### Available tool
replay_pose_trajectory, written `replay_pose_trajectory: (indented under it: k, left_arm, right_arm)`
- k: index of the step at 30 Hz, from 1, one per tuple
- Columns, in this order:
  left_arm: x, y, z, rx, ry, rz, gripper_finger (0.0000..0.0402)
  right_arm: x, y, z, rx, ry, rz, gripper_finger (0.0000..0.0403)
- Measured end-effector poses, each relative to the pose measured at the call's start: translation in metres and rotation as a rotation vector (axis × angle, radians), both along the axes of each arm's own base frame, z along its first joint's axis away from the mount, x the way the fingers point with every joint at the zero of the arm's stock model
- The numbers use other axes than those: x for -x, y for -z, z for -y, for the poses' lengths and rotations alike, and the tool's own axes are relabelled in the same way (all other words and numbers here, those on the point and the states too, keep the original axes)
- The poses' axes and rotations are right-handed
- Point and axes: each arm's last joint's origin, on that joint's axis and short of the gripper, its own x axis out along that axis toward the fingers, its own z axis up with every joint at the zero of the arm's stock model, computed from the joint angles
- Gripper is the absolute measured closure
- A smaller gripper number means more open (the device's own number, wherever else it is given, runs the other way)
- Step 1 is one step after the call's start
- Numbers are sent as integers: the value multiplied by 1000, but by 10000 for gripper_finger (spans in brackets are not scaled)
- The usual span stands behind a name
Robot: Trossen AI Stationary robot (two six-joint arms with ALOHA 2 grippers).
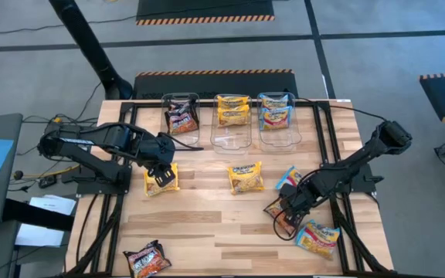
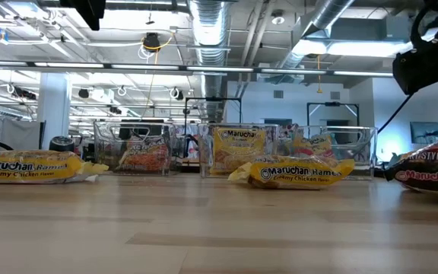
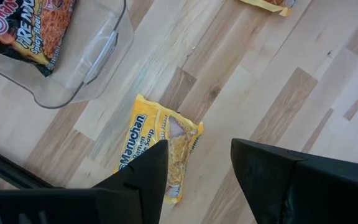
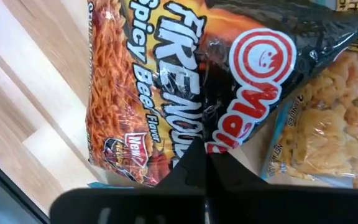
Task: Sort Maruchan noodles
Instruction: Put the black noodle pack into the left transparent bin
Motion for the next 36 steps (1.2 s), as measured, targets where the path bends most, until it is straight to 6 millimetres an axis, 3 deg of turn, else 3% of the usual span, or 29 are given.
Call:
replay_pose_trajectory:
  k: [8,22,36]
  left_arm:
    - [0,0,0,21,-38,6,229]
    - [-19,-10,5,95,27,219,228]
    - [-40,-29,8,193,-33,521,228]
  right_arm:
    - [-11,-25,-11,-13,-79,97,399]
    - [-30,-105,-19,144,-200,329,400]
    - [-52,-162,5,319,-285,551,400]
